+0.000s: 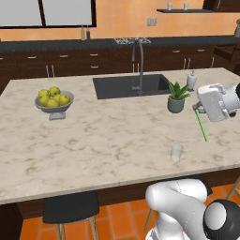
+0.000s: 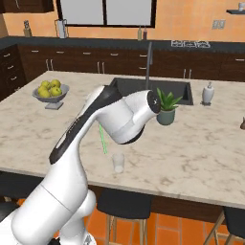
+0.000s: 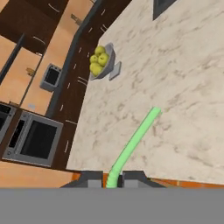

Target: Take a straw from the drawer in front and place it inside the glass cup on the dining counter.

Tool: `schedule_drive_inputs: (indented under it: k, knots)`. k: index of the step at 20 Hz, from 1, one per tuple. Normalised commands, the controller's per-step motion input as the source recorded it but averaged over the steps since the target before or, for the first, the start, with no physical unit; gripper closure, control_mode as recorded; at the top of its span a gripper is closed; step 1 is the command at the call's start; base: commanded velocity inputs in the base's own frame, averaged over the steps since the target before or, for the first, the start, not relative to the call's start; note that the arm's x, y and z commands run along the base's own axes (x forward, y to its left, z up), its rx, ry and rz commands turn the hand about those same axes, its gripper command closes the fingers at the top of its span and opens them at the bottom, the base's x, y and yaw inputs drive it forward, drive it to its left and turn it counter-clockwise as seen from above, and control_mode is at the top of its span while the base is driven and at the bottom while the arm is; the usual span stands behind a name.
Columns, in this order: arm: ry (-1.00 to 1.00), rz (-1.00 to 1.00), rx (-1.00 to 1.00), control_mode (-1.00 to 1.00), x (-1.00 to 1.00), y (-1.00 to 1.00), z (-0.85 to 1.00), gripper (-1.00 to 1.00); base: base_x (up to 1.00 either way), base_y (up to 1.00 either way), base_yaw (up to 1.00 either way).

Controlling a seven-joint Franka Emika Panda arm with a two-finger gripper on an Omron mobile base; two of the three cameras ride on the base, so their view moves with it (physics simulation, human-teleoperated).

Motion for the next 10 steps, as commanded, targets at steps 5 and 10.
schedule_drive_inputs:
  k: [5,10]
  knots:
    - [-0.01,0.00,0.13,-1.00,0.09,0.01,-0.34,1.00,0.00,0.00,0.00]
    - [-0.03,0.00,0.15,-1.00,0.17,0.00,-0.21,1.00,0.00,0.00,0.00]
